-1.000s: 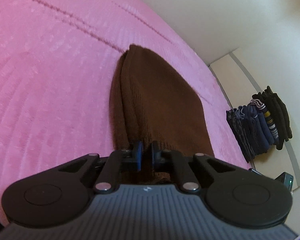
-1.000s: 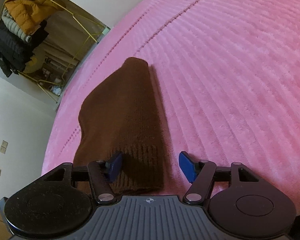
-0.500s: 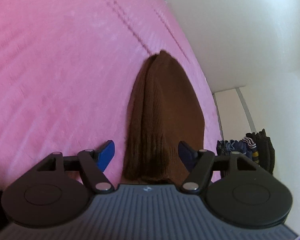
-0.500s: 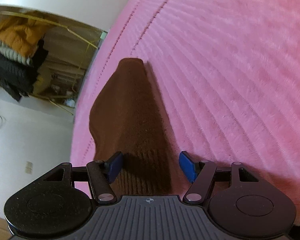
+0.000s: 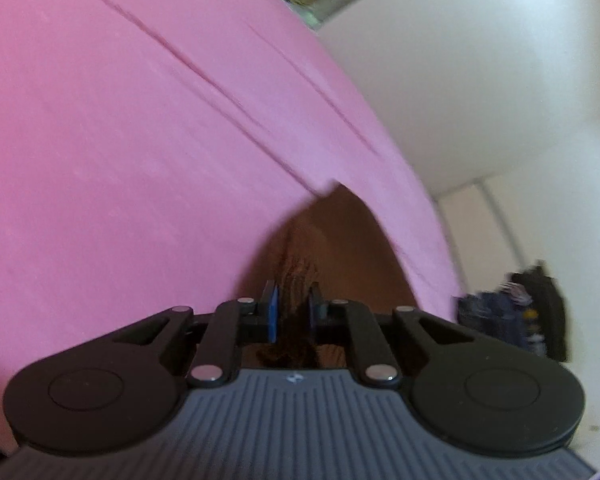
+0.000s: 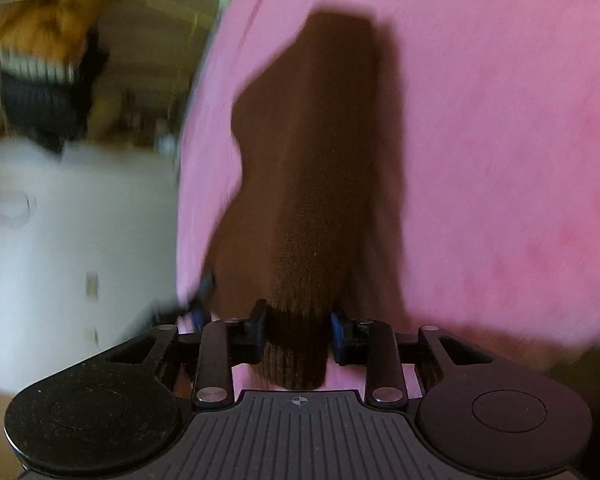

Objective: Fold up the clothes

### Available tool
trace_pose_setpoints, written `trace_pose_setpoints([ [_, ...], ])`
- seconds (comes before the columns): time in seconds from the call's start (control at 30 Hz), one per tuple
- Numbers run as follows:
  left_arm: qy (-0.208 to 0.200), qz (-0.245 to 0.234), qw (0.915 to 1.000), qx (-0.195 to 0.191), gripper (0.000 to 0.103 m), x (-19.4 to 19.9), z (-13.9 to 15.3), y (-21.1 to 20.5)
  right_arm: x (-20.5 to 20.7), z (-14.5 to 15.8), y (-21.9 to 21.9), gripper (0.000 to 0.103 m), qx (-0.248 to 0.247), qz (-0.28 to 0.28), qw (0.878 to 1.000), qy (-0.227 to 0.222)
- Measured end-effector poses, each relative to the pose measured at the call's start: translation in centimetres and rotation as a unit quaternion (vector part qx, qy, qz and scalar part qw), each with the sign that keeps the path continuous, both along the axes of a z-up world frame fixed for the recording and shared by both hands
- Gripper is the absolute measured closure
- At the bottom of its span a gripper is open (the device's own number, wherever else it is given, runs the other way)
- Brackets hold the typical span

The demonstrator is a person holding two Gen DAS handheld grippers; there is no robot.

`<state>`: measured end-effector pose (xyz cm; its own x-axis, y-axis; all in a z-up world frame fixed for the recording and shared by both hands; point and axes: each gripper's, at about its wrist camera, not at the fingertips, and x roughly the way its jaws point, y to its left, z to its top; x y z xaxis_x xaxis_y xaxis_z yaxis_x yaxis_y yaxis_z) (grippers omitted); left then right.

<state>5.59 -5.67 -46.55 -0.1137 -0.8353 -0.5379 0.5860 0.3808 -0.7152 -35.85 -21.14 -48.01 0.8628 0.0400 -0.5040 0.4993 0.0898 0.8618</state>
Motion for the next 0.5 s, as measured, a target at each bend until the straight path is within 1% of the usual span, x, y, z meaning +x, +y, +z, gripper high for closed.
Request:
trace_pose_setpoints([
  [0.07,-0.007,0.018,0.9997,0.012,0.087,0.3,-0.4,0.2,0.5,-0.5,0.7,0.047,-0.009,0.004,1.000,0.022],
  [0.1,-0.011,0.025,0.9995,0.017,0.082,0.0,-0.5,0.5,0.3,-0.5,0.7,0.046,-0.015,0.007,1.000,0.018],
  [0.13,-0.016,0.033,0.9991,0.022,0.074,-0.2,-0.6,0.9,-0.2,-0.2,0.4,0.044,-0.025,0.008,1.000,0.017],
  [0.17,-0.013,0.037,0.9990,0.022,0.071,-0.6,-0.7,1.6,-0.8,0.3,0.1,0.036,-0.040,0.004,0.999,0.020],
  [0.2,-0.008,0.040,0.9990,0.022,0.070,-0.9,-0.7,2.3,-1.5,0.8,-0.3,0.025,-0.055,0.001,0.998,0.023],
  [0.23,0.001,0.043,0.9989,0.016,0.066,-1.5,-0.7,3.2,-2.3,1.3,-0.8,0.022,-0.074,-0.006,0.997,0.026],
  [0.27,0.011,0.047,0.9988,0.009,0.062,-2.1,-0.6,4.1,-3.3,1.7,-1.4,0.021,-0.093,-0.013,0.995,0.030],
  [0.3,0.024,0.043,0.9988,0.000,0.056,-3.0,-0.6,4.8,-4.0,1.9,-2.0,0.021,-0.106,-0.017,0.994,0.033],
  [0.33,0.036,0.037,0.9987,-0.004,0.053,-3.8,-0.7,5.1,-4.9,2.0,-2.7,0.021,-0.114,-0.023,0.993,0.037],
  [0.43,0.072,0.016,0.9972,-0.009,0.052,-6.4,-1.5,5.8,-6.5,1.6,-4.5,0.021,-0.114,-0.044,0.992,0.038],
  [0.5,0.087,0.016,0.9960,-0.006,0.051,-7.3,-2.5,5.5,-6.6,1.6,-5.9,0.021,-0.115,-0.053,0.991,0.034],
])
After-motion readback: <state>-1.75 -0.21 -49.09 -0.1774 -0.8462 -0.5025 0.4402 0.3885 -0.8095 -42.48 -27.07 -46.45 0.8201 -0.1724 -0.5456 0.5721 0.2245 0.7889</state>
